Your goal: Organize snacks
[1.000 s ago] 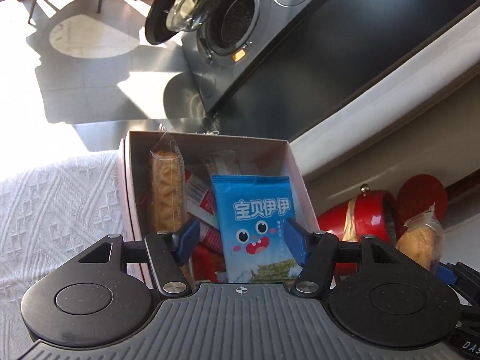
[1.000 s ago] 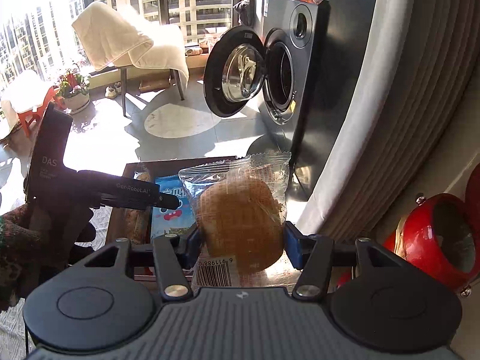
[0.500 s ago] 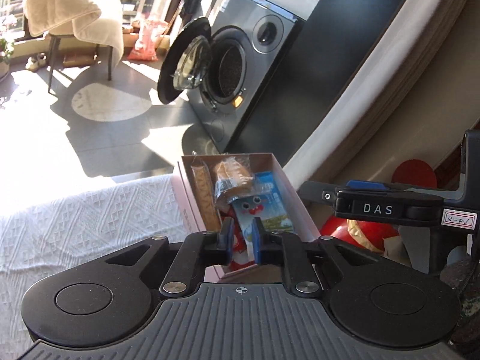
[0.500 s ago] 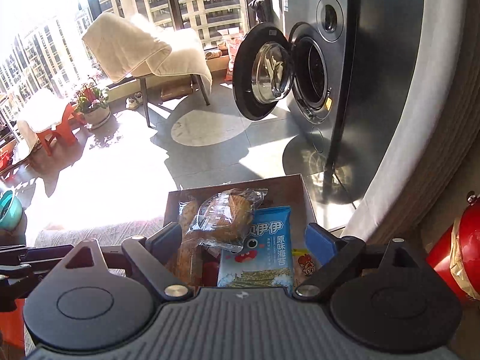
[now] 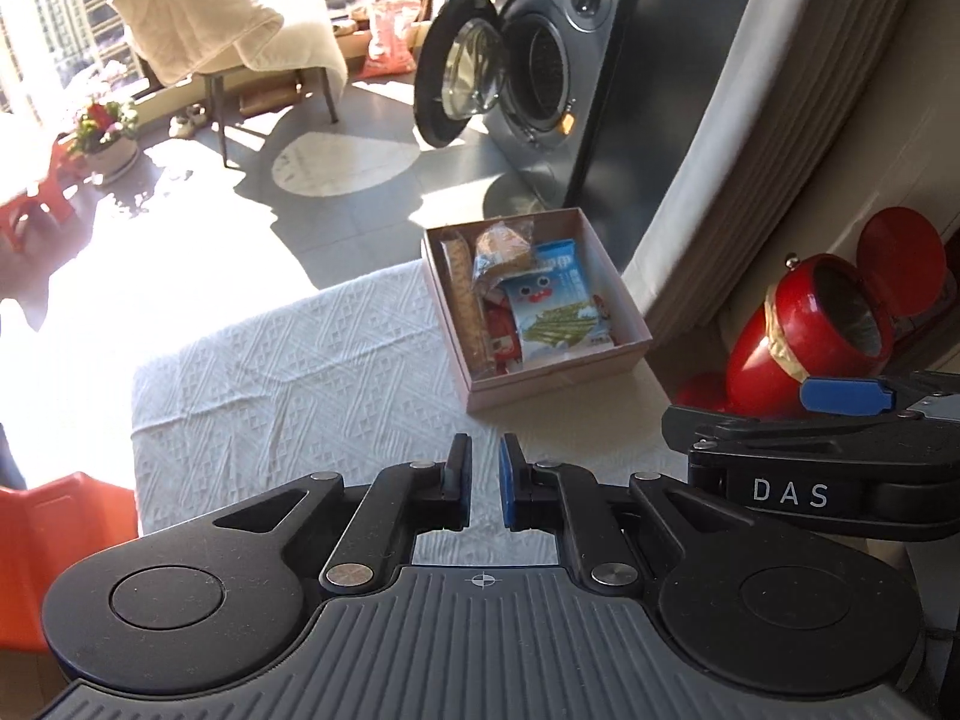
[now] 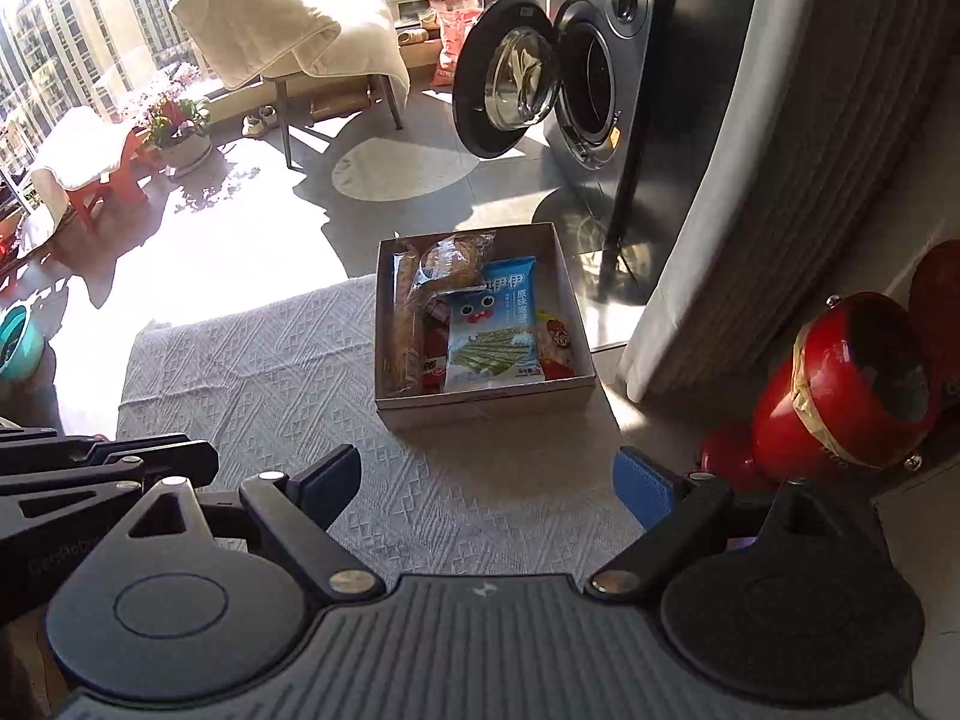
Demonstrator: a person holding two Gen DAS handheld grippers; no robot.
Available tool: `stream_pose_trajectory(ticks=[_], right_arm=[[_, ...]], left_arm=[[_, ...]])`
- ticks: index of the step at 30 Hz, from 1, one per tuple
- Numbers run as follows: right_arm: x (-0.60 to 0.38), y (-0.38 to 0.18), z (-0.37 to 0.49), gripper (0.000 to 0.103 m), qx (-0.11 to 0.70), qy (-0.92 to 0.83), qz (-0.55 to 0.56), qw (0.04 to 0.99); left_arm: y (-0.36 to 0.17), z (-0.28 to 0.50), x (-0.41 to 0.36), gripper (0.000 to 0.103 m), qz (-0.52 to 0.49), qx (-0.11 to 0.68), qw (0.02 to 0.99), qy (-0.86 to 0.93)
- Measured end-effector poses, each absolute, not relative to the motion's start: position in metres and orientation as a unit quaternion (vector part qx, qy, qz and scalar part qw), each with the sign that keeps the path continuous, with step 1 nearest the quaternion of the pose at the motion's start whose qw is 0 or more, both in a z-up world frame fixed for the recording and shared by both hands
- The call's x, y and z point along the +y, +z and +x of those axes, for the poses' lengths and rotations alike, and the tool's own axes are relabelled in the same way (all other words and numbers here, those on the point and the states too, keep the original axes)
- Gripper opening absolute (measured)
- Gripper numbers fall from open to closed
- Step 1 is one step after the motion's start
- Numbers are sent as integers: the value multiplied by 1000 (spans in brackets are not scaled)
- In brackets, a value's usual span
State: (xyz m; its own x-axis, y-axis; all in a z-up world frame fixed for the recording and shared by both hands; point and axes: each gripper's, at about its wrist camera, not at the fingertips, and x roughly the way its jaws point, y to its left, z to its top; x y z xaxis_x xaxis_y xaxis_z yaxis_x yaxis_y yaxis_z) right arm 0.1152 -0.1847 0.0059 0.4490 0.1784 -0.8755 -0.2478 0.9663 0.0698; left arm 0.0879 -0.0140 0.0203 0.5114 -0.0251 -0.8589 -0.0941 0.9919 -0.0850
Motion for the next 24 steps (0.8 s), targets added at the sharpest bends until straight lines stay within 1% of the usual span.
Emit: stream_pose_trajectory(ticks=[7,24], right_arm=[[-190,16,102,91,516,129,-39,846],[-196,21,96,91,524,123,-31,842]], left_arm=[[31,78,-20,11,-70,499,864,13],[33,65,-21,11,-88,502,860,8]])
